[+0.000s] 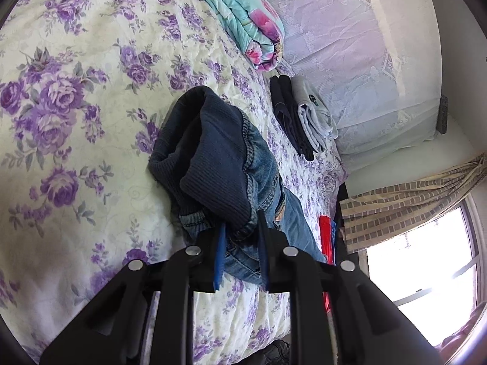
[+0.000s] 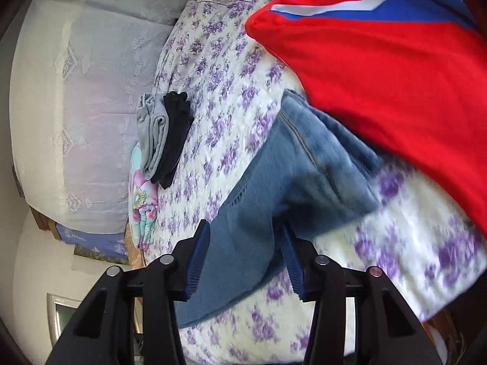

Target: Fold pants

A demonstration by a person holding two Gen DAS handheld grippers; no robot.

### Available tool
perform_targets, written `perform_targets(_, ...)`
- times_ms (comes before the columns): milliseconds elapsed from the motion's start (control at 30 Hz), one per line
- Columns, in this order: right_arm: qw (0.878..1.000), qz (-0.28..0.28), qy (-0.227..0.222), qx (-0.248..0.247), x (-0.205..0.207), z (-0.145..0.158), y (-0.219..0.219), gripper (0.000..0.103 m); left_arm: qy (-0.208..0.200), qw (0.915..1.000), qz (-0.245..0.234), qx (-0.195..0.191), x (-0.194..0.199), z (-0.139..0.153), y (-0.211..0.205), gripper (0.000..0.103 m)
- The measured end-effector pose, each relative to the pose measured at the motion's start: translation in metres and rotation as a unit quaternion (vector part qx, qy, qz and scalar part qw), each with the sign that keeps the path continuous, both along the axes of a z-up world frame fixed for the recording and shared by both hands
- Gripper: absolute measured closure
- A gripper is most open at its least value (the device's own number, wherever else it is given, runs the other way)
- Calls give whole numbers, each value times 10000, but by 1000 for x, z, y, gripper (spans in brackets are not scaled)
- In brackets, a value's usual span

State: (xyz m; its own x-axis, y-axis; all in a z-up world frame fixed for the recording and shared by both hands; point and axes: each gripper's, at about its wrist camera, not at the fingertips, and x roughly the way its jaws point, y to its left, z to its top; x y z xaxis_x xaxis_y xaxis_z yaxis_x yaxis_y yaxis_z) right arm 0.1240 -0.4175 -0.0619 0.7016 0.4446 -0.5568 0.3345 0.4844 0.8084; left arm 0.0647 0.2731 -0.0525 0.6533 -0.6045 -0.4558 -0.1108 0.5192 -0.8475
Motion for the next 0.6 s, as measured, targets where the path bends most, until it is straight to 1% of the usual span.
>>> perform_targets(33, 9999, -21, 120, 103, 5, -10, -2, 71, 8, 10000, -9, -10, 1, 0, 0, 86)
perform_targets(67, 9996, 23, 167, 212, 7, -17, -5, 78, 19, 10000, -21, -10, 2, 1, 0, 86)
perform_targets(100, 9995, 58, 163, 254, 9, -20, -4, 92, 21, 10000, -29, 6, 2, 2, -1, 86)
perform_targets(133, 9997, 72, 97, 223, 9, -18, -2, 94, 31, 10000, -35, 25, 3, 3, -1, 86)
perform_targets(167, 9997, 124, -73, 193, 11, -9, -1, 95, 48, 10000, -32, 18, 4, 4, 0, 86)
perform_targets(233, 9979, 300, -563, 102, 20, 22, 4, 96, 36, 10000, -45, -15, 10, 11, 2, 86)
perform_targets(267, 9957, 377, -846, -3, 26, 44, 7, 96, -20, 10000, -51, 16, 14, 19, 2, 86)
perform_targets(300, 9926, 460, -1127, -48, 31, 64, 11, 96, -75, 9999, -37, 81, 18, 27, 3, 86)
perform_targets(333, 9873, 552, -1483, -97, 34, 86, 13, 96, -179, 9997, 10, 182, 22, 42, 3, 86)
perform_targets(367, 9825, 592, -1756, -183, 34, 103, 13, 96, -269, 9994, 19, 239, 23, 53, 3, 86)
perform_targets(433, 9727, 656, -2198, -362, 27, 124, 11, 96, -508, 9978, 39, 417, 24, 78, 2, 86)
perform_targets(467, 9714, 650, -2247, -415, 23, 122, 7, 96, -580, 9972, 46, 479, 22, 86, 1, 86)
perform_targets(500, 9732, 647, -2159, -459, 20, 112, 1, 96, -609, 9968, 35, 511, 21, 89, 2, 86)
perform_targets(533, 9789, 645, -1881, -465, 21, 91, -4, 96, -561, 9971, 8, 516, 19, 86, 3, 86)
perform_targets(600, 9919, 576, -1109, -228, 18, 34, -18, 96, -354, 9987, -48, 373, 18, 69, 5, 85)
